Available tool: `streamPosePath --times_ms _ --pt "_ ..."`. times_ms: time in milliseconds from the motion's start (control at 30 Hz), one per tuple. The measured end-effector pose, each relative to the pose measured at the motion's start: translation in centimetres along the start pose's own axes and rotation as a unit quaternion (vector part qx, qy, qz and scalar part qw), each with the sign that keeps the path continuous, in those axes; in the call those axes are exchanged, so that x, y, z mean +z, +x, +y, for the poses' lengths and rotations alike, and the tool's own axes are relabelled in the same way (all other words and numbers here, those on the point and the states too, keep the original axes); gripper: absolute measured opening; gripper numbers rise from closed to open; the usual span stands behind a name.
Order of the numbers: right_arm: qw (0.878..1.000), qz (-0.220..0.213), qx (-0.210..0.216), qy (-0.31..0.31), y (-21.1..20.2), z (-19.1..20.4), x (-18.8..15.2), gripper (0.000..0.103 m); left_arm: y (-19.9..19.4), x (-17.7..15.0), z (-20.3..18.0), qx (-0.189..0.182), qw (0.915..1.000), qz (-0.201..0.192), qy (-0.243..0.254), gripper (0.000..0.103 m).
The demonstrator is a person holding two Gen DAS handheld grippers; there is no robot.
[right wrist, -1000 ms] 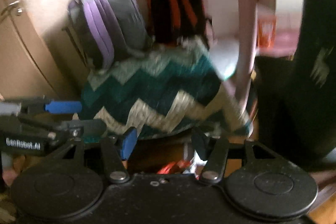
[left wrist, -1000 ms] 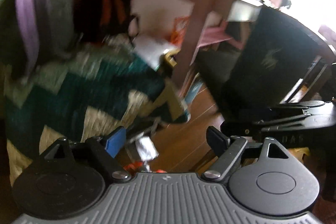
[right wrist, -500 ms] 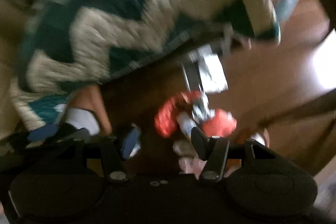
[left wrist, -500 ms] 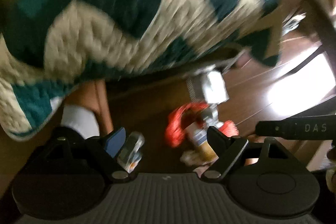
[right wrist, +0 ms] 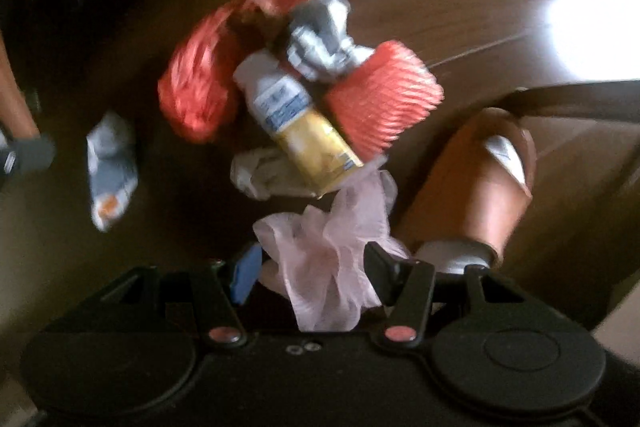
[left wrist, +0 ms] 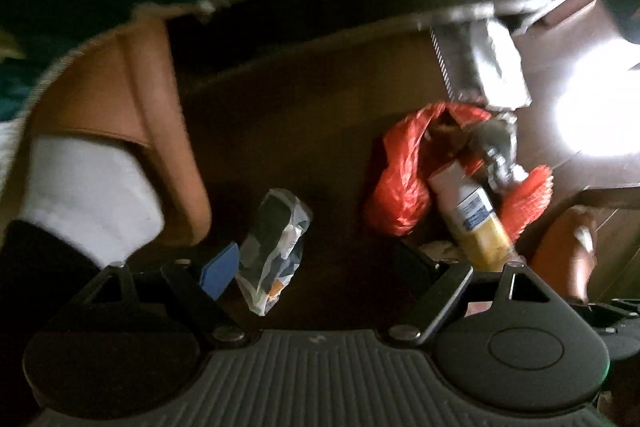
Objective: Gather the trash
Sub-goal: 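Grasp the clear plastic bag with the left tool while the right grasps the pink mesh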
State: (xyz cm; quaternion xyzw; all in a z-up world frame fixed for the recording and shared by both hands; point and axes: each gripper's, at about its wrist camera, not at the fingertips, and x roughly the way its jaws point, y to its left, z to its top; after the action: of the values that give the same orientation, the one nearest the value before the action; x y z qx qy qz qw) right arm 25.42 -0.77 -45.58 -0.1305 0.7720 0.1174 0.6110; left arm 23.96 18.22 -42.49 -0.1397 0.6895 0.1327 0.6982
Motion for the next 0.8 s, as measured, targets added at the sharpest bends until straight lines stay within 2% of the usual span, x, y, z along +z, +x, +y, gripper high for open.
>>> streamPosePath --times_ms 267,367,400,433,500,567,600,633,667,700,800 --pt "0.996 0.059 -0.026 -0.061 6.1 1.2 0.1 0.056 7.5 0.7 -0.4 0.031 0.9967 0.057 0.049 0.084" --pt "0.994 0.067 -0.030 -0.075 7.7 1.5 0.2 0.056 9.4 0.8 -0.8 0.037 0.9954 0.064 0.060 0.084" --pt "0.994 0.069 -0.031 -0.077 8.2 1.6 0.3 0.056 10.0 0.8 -0.9 0.038 0.9950 0.067 0.063 0.081" --pt "0.994 0.069 -0.031 -0.079 8.6 1.6 0.3 0.056 10.5 0.9 -1.0 0.039 0.9947 0.070 0.065 0.070" --pt "0.994 0.071 -0.034 -0.080 9.3 1.7 0.3 0.055 11.3 1.0 -1.0 0.039 0.9946 0.076 0.059 0.057" --pt "0.994 0.070 -0.037 -0.081 9.7 1.7 0.2 0.054 11.9 1.1 -1.0 0.036 0.9945 0.080 0.057 0.055" --pt "0.993 0.069 -0.038 -0.083 9.7 1.8 0.2 0.053 12.2 1.1 -0.8 0.037 0.9943 0.083 0.057 0.047" --pt "0.993 0.065 -0.038 -0.086 9.7 1.8 0.3 0.044 12.3 1.1 -0.7 0.035 0.9941 0.087 0.055 0.035" --pt "0.993 0.063 -0.038 -0.089 9.7 1.9 0.3 0.020 12.4 1.0 -0.6 0.033 0.9941 0.090 0.052 0.031" --pt "0.993 0.064 -0.041 -0.091 9.7 2.0 0.2 0.014 12.4 1.0 -0.6 0.032 0.9941 0.091 0.051 0.030" --pt "0.992 0.070 -0.041 -0.094 9.4 2.1 0.0 0.006 12.0 1.1 -0.4 0.026 0.9948 0.087 0.046 0.011"
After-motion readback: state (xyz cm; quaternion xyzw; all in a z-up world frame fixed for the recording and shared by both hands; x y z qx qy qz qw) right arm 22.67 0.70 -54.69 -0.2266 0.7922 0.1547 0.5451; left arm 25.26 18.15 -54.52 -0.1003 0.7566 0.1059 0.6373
